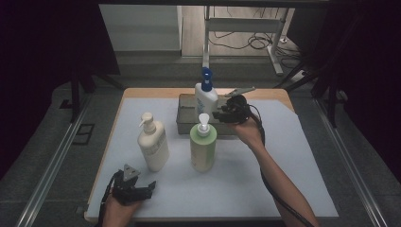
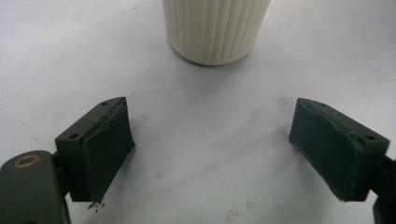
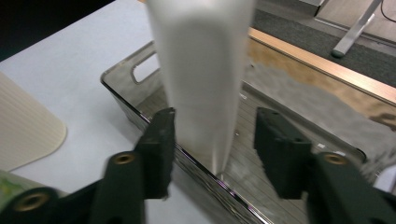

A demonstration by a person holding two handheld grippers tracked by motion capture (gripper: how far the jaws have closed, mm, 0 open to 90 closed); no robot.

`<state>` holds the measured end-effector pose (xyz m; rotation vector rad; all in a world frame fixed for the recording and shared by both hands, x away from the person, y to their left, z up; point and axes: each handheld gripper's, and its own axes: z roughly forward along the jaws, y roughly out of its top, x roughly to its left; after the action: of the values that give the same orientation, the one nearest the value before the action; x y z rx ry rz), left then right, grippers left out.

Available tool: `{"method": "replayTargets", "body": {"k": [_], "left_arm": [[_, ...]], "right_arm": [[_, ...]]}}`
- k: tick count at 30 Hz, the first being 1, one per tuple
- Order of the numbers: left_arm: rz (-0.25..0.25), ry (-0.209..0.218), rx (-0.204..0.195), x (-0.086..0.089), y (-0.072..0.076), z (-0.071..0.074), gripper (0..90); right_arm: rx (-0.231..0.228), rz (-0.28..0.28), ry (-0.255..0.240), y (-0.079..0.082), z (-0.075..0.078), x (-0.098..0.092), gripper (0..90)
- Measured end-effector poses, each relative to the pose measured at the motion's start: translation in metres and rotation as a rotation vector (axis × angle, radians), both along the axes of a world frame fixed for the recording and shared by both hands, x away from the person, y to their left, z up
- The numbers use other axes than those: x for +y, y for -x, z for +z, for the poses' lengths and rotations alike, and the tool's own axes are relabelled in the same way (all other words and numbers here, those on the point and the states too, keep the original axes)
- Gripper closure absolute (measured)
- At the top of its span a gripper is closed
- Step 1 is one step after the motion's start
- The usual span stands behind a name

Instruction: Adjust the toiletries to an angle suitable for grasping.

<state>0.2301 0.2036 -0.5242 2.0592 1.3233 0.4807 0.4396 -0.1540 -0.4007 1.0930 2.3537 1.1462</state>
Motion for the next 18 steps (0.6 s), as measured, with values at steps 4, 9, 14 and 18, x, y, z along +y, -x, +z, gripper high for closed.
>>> {"method": "replayTargets", "body": {"k": [4, 9, 14, 18], "left_arm": [[0.0, 0.0, 0.0, 0.0, 0.0, 0.0, 12.5], [0.0, -0.002, 0.0, 0.0, 0.0, 0.0, 12.5], [0.0, 0.0, 0.0, 0.0, 0.0, 0.0, 12.5], [-0.001, -0.002, 0.0, 0.0, 0.0, 0.0, 12.5]], "right_arm": [[-0.003, -0.031, -0.005, -0.003, -0.002, -0.009, 65.5], [0.008, -0.058, -0.001, -0.01, -0.007, -0.012, 78.8], [0.019, -0.085, 0.033, -0.02, -0.017, -0.008, 89.4], [0.033, -0.095, 0.043, -0.028, -0.024, -0.003, 89.6]]}}
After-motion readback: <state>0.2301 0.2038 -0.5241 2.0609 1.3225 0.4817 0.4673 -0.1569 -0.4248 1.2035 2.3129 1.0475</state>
